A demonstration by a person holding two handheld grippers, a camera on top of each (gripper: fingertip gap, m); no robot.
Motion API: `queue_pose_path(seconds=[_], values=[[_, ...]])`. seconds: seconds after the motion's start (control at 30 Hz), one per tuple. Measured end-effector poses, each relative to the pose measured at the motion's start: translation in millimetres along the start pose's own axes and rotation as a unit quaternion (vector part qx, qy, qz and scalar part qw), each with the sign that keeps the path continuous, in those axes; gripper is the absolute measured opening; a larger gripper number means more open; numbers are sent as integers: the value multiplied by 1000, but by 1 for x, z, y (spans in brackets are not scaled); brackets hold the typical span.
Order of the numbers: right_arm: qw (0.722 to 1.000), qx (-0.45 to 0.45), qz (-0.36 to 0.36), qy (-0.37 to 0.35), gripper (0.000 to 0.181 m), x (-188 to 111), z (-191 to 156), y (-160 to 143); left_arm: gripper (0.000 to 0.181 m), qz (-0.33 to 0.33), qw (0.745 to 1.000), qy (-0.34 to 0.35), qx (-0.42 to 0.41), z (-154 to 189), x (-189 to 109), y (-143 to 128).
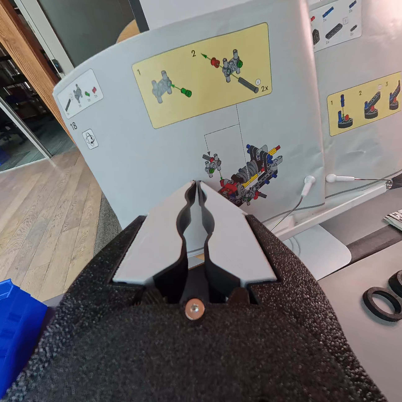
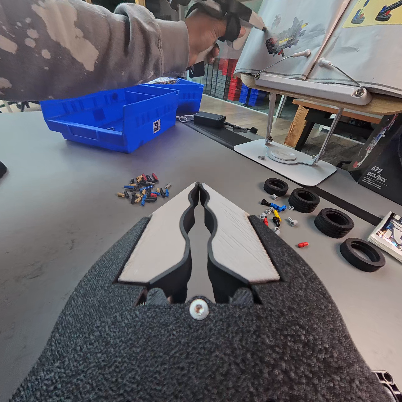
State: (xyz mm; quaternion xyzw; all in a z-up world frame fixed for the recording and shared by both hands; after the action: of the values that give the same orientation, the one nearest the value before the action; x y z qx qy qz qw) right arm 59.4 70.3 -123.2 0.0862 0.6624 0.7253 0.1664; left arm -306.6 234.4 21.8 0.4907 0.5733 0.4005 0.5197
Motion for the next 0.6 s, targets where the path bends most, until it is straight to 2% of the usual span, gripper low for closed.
queue_pose_path(seconds=[0.2,0.33,0.43,0.6], values=[[1000,3,-1,6,0,0,-1,0,2,-2,1000,-2,8,6,5,-9],[1000,1,-3,10,0,1,-2,-1,0,18,999,-28,5,37,9,-17],[1000,-2,-5,9,0,2,-2,-1,0,3,999,-30,10,52,20,-31],[1000,-7,-4,7,0,1,-2,-1,0,6,999,-30,7,55,29,-32]])
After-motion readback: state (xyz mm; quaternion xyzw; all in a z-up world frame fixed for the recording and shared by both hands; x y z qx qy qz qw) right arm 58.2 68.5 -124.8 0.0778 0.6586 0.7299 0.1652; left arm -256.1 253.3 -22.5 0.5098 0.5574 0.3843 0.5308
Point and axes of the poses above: each gripper's, where its closed fingertips meet, x out along the fingers, y out of its top, z = x × y across the jaws, the point moved 2 cm from there along -x, back along the fingers, and after that the axes turned 12 degrees about -y, right-handed, at the moved point
